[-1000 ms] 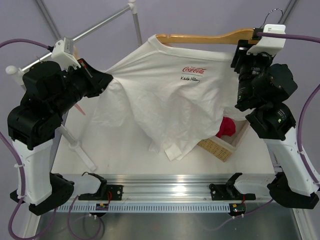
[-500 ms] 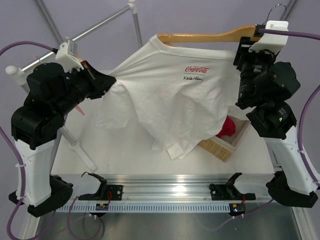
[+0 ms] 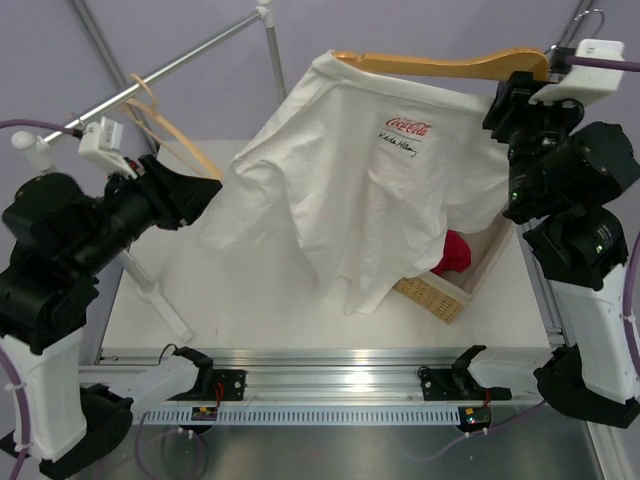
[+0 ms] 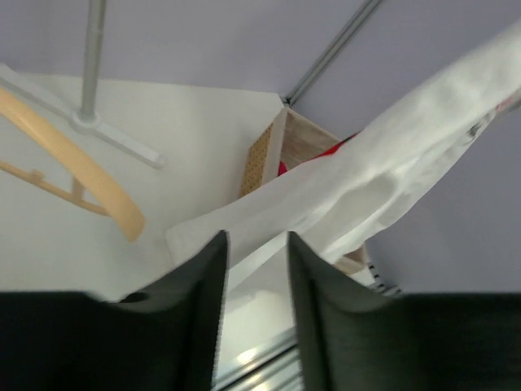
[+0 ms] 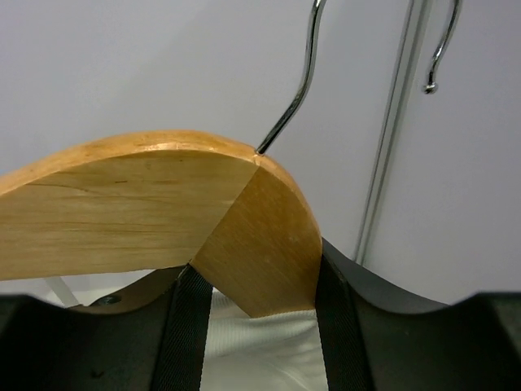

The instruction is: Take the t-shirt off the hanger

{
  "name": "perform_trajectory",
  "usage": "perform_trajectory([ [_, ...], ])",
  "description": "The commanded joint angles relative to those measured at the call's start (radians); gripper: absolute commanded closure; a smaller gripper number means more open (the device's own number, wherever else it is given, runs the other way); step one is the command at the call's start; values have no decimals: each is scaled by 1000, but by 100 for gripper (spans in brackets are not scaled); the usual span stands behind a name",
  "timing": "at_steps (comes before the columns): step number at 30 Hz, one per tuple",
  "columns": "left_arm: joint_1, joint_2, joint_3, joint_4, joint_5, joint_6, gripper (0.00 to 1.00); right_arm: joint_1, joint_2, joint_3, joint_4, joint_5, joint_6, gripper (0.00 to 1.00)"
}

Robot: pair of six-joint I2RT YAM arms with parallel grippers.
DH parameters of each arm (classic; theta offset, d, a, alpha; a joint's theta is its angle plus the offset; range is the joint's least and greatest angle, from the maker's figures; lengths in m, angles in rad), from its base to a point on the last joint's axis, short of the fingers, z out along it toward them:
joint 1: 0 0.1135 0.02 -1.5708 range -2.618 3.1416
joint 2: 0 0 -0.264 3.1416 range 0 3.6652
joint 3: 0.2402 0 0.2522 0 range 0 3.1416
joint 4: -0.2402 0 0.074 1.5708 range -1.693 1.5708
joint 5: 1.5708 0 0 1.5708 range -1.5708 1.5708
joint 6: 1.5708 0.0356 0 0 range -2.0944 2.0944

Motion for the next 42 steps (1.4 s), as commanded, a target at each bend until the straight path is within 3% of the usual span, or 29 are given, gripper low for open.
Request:
perform_trajectory([
  [1,26,-77,-24,129,127,66,49,-45,-155,5,127,-114,209,100],
  [3,27,-98,-57,210,183,69,40,-45,-178,-9,98,-212,204,100],
  [7,27,-141,-143,360,225,86,14,-45,-176,29,-1,-405,190,100],
  [11,27,-91,-116,433,279,96,9,-45,-181,34,-100,-482,198,100],
  [14,26,-13,-57,462,397,76,1,-45,-179,27,-173,-491,222,100],
  [21,27,67,-71,713,706,-113,1,-43,-201,-107,-177,-418,242,100],
  [26,26,134,-10,717,806,-131,1,-45,-153,-124,-148,-356,236,100],
  [38,27,164,-22,711,842,-113,2,-45,-93,-158,-91,-304,250,100],
  [42,26,168,-27,627,801,-41,3,-45,-80,-153,-71,-298,259,100],
])
